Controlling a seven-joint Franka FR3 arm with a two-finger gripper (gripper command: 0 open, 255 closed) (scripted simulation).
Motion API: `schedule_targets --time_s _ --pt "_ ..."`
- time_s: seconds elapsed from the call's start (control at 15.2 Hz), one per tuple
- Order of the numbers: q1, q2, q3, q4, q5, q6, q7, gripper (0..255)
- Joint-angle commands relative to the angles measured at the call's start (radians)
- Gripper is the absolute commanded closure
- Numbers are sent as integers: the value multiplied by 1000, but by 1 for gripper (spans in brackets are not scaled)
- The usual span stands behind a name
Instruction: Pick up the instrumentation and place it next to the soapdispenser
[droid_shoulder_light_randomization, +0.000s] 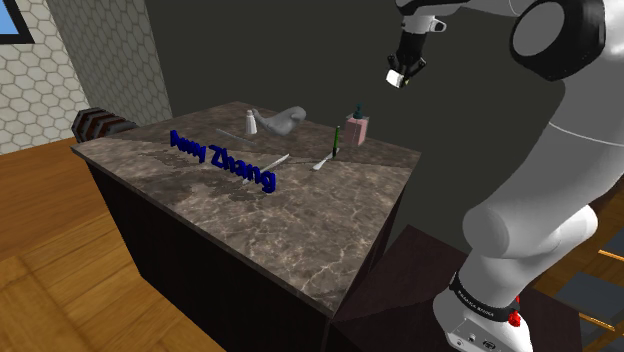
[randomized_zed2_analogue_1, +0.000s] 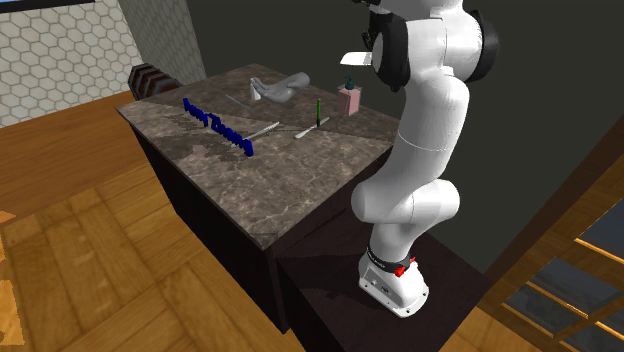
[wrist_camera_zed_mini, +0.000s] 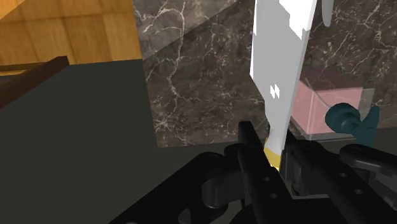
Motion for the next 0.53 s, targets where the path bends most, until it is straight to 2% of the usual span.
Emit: schedule_targets --time_s 0.0,0.26,0.46 --pt "21 -52 21 -67 -8 12 44 255" --pt "57 -144 66 -169 -16 18 127 255" --pt "57 -151 66 -218 -16 59 129 255"
